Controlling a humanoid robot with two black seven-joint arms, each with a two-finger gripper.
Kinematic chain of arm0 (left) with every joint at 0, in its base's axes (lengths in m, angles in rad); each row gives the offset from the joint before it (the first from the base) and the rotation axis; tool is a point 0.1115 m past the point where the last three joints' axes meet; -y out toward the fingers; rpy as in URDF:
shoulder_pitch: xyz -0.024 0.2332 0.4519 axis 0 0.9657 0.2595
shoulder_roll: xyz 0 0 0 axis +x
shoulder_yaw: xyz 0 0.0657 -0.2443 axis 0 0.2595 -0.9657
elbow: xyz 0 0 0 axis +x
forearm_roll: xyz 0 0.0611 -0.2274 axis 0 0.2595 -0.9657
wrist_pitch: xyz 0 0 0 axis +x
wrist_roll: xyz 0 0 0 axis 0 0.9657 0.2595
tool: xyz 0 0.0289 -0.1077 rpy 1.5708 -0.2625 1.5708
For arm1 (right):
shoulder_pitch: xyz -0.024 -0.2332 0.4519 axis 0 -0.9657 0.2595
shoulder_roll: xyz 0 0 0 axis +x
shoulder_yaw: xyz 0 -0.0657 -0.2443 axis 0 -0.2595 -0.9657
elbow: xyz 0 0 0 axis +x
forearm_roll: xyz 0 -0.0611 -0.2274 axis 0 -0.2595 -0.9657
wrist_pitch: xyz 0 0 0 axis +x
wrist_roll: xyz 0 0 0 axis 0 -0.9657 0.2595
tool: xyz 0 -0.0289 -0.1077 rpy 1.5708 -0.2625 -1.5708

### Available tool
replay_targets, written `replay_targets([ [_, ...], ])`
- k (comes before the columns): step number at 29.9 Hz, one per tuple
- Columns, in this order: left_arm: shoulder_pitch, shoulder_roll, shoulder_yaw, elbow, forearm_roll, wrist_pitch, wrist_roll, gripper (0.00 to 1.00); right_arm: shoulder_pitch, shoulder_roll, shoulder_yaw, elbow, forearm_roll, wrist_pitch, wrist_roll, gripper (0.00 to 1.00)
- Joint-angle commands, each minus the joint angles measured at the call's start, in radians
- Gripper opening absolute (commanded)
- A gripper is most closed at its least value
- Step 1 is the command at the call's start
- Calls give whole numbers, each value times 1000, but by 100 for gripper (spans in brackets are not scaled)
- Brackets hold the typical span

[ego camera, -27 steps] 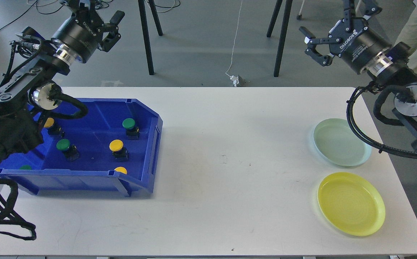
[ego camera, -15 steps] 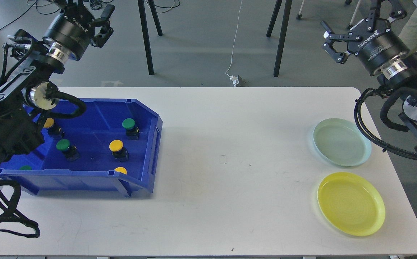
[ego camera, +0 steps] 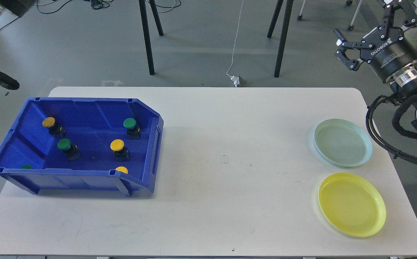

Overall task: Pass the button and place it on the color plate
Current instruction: 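Move the left gripper over the blue bin toward the buttons, then lower the left gripper into the bin and grasp a yellow button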

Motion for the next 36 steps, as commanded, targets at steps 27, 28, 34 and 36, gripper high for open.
replay_targets([
  [27, -122, -265, 917, 196, 881, 1, 0, 99, -71, -36, -2, -5, -2, 0, 0, 99],
  [28, -117, -267, 917, 200, 881, 1, 0, 99, -71, -37, -2, -7, -2, 0, 0, 99],
  [34, -82, -317, 904, 230, 866, 1, 0, 99, -83, -37, -2, -5, -2, 0, 0, 99],
  [36, -68, -334, 904, 249, 862, 1, 0, 99, -89, -36, -2, -5, -2, 0, 0, 99],
])
